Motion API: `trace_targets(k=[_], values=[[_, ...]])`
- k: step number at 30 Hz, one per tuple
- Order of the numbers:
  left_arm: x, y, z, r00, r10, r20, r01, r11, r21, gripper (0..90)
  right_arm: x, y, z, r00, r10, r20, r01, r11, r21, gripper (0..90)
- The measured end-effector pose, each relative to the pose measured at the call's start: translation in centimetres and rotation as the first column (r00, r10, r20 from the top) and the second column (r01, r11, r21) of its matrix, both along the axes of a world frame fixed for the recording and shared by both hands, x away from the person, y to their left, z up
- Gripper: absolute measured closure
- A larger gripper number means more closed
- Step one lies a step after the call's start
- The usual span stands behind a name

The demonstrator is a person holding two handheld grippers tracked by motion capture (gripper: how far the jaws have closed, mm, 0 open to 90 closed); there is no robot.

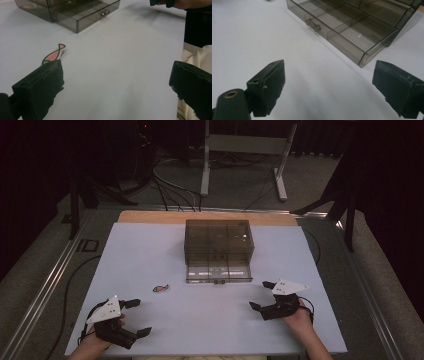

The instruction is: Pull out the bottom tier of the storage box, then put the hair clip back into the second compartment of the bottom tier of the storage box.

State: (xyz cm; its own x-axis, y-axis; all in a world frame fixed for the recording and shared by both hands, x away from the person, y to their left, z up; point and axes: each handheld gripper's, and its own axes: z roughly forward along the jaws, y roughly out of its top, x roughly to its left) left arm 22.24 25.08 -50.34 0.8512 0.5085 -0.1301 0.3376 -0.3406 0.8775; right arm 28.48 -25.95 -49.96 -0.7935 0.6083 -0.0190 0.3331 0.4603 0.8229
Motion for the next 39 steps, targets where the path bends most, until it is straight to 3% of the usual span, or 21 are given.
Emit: trace_targets(k=[10, 19, 22, 27, 35, 39], values=[[-0.1, -0.3, 0.2, 1.0000, -0.003, 0.005, 0.003, 0.9999, 0.012, 0.0, -0.2, -0.2, 0.0, 1.0000, 0.006, 0.001, -0.006, 1.000, 0.001, 11.1], [-0.1, -0.5, 0.6, 0.9997, -0.021, 0.012, 0.021, 0.9998, -0.005, 0.0, -0.2, 0.0, 0.1, 1.0000, 0.007, 0.000, -0.007, 1.000, -0.002, 11.1], [-0.1, -0.8, 1.0, 0.9993, -0.034, 0.013, 0.034, 0.9994, -0.011, 0.0, -0.2, 0.0, 0.2, 1.0000, 0.009, 0.004, -0.009, 1.000, 0.003, 11.1], [0.2, -1.4, 2.2, 0.9977, -0.068, 0.002, 0.068, 0.9954, -0.067, 0.0, -0.2, 0.0, 0.2, 1.0000, 0.008, 0.002, -0.008, 1.000, 0.008, 11.1], [0.8, -2.4, 3.7, 0.9935, -0.113, 0.010, 0.114, 0.9925, -0.045, 0.0, -0.2, 0.1, 0.3, 0.9999, 0.015, 0.003, -0.015, 1.000, 0.012, 11.1], [1.1, -2.4, 4.4, 0.9939, -0.108, 0.023, 0.108, 0.9935, -0.036, 0.0, -0.2, 0.1, 0.3, 0.9999, 0.015, 0.003, -0.015, 1.000, 0.013, 11.1]])
